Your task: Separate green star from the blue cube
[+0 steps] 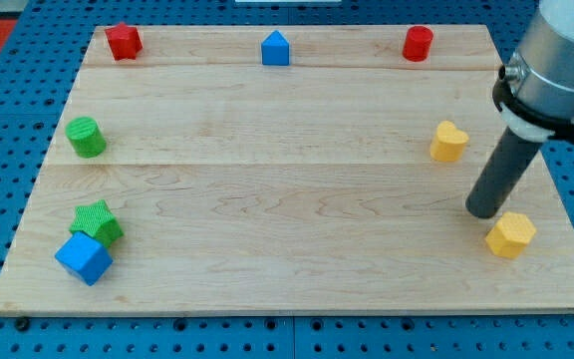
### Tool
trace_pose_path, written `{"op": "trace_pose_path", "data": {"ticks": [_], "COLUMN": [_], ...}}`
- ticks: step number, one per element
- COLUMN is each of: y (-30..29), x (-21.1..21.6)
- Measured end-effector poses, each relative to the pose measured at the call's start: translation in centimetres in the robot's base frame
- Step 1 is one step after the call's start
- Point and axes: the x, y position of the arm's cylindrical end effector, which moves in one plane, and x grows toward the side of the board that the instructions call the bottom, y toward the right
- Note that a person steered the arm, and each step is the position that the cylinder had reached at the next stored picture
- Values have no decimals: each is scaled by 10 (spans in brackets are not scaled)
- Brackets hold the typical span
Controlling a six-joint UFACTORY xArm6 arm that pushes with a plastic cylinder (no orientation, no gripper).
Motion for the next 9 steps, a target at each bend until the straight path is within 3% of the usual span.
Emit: {"op": "trace_pose_path", "data": {"ticks": [1,2,3,4,6,8,9], "y": [23,20,-7,-89,-344,-484,-509], "x": [4,50,53,40,6,3,0]}}
